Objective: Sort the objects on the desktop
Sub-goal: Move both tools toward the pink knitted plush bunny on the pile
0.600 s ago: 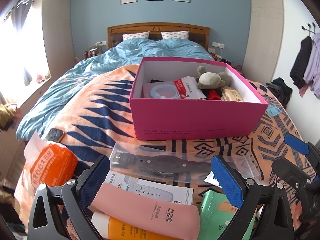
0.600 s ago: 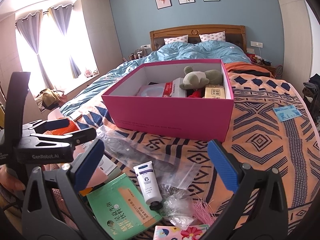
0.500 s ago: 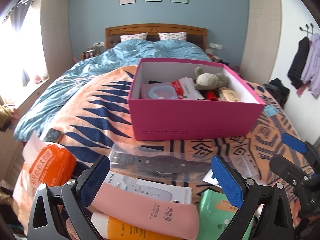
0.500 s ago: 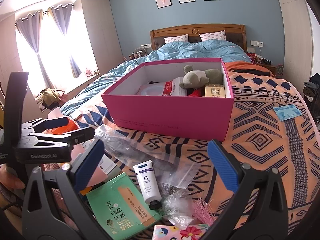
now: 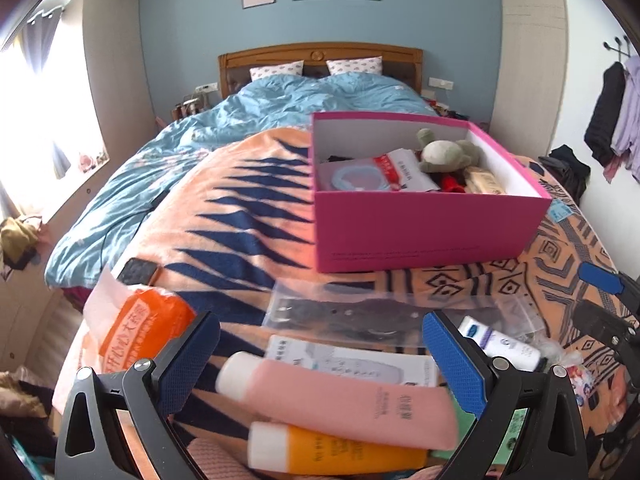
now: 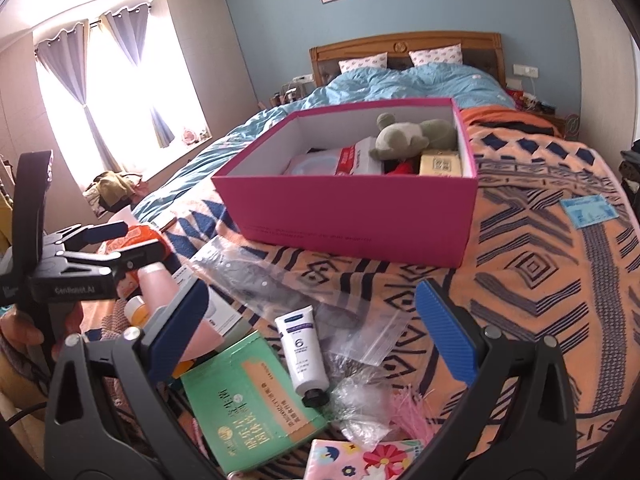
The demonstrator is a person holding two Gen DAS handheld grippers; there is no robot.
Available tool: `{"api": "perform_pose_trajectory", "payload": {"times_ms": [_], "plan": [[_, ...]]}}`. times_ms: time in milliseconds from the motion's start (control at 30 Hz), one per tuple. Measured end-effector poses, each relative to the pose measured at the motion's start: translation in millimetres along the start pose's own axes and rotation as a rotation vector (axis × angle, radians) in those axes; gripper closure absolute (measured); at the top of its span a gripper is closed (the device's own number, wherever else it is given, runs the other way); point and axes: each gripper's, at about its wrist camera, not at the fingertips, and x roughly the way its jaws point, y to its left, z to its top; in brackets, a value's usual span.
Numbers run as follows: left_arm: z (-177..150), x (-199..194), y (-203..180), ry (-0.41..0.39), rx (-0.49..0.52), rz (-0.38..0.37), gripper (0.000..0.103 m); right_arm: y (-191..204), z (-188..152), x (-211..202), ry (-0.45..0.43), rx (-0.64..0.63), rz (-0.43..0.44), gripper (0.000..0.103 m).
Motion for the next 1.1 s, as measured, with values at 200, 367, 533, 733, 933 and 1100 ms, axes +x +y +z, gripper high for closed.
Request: {"api": "perform_pose_trajectory", "payload": {"times_ms": [200, 367, 533, 733, 933, 1100], "plan": [[-7, 2, 33, 0.028, -0.025, 0.075, 0.000, 11, -3, 7, 0.056, -0.029, 0.072, 0.000], [-24, -8, 47, 0.034, -0.045, 0.030, 0.000, 24, -9, 5, 0.100, -0.082, 0.149, 0.000], [-43, -25, 52, 0.014, -0.071, -0.050, 0.000, 37, -16, -8, 0.115, -0.131, 0.189, 0.000], [-61, -44, 55, -0.004, -0.083, -0.088, 0.000, 48, -19, -24, 0.117, -0.139, 0.230, 0.000], [-81, -54, 58, 0.006, -0.084, -0.098, 0.000, 83, -35, -12, 0.213, -0.195, 0.342, 0.008], [-93, -59, 62, 0.022, -0.077, -0.094, 0.000, 106, -51, 12, 0.327, -0.228, 0.423, 0.020]]}}
